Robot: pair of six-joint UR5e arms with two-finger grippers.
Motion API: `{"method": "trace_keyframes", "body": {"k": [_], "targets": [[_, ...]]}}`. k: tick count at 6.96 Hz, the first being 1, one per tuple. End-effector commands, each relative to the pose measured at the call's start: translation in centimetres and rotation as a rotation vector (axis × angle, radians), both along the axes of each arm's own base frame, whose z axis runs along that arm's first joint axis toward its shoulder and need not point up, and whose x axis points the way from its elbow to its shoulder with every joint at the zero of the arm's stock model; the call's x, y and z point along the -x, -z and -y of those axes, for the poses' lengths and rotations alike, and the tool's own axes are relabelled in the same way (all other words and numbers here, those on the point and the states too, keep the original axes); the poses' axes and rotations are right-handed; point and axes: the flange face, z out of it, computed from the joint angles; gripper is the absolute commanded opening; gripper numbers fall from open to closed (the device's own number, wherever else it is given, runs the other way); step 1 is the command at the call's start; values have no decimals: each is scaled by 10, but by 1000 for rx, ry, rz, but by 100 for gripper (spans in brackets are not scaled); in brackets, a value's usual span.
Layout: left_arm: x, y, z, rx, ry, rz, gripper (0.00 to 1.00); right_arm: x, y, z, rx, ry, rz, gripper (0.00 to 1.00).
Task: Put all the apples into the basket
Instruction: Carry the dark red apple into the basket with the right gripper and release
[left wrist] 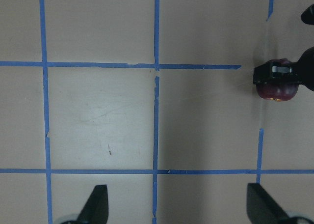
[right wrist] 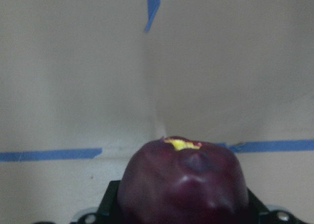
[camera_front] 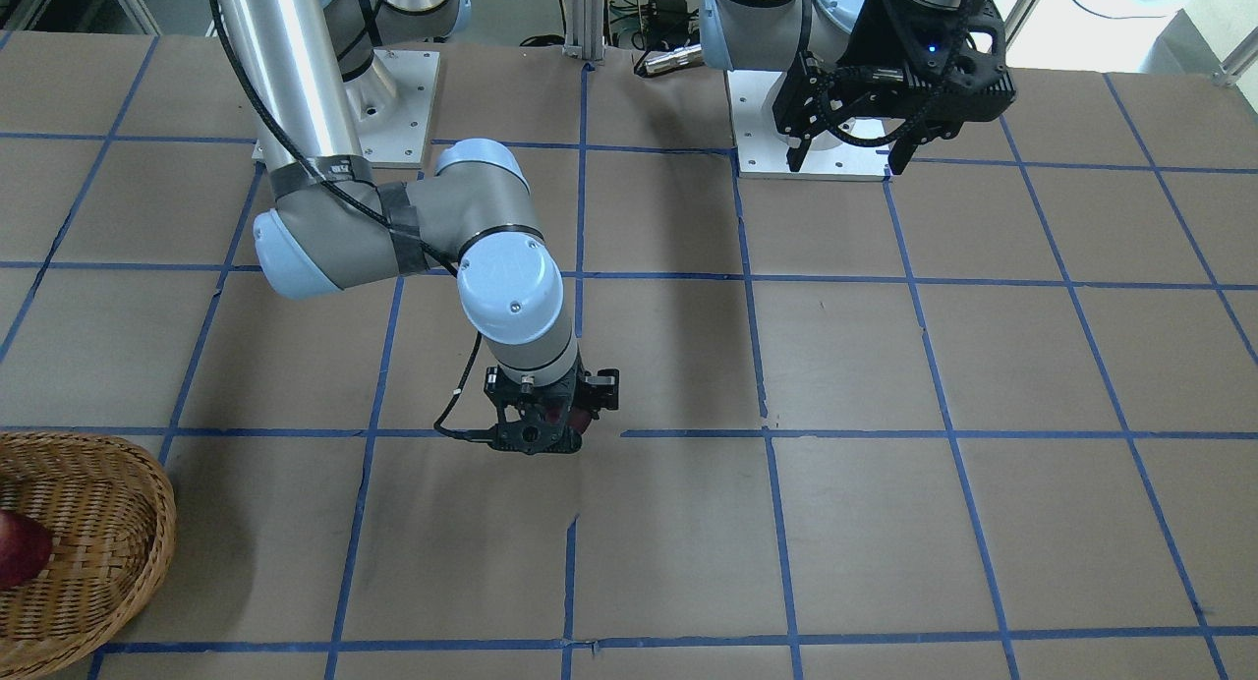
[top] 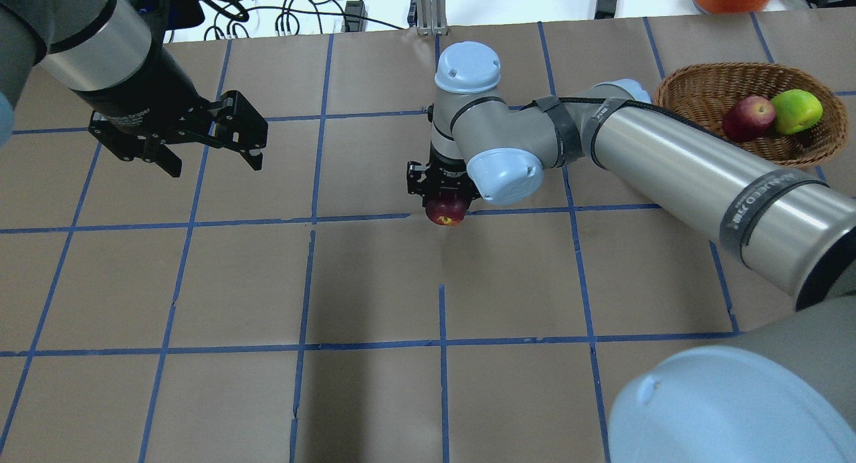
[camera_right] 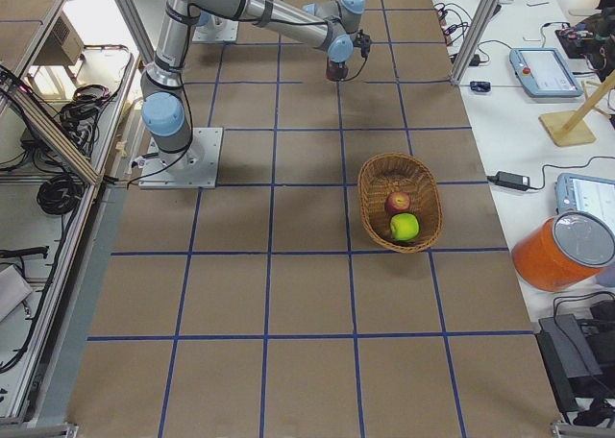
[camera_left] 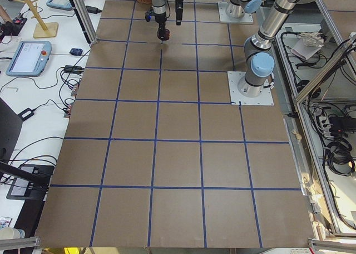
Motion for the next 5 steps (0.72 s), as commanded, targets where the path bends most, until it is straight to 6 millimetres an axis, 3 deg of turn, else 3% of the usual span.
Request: {"method": "trace_keyframes", "body": {"k": [1, 2, 3, 4, 5], "targets": [[-3, -3, -1, 5, -7, 2, 100, 134, -60, 56, 42, 114, -99, 0], [-4, -4, -4, 2, -9, 3, 100, 195, -96, 75, 76, 46, -122, 0], [-4, -4, -4, 4, -9, 3, 100, 243, -126, 86, 88, 10, -128, 0], [-5, -2, 2, 3, -19, 0, 100, 300, -131, 96, 96, -63, -166, 0], [-4, -2, 2, 5, -21, 1, 100, 351, -112, 104, 73, -101, -170, 0]]}}
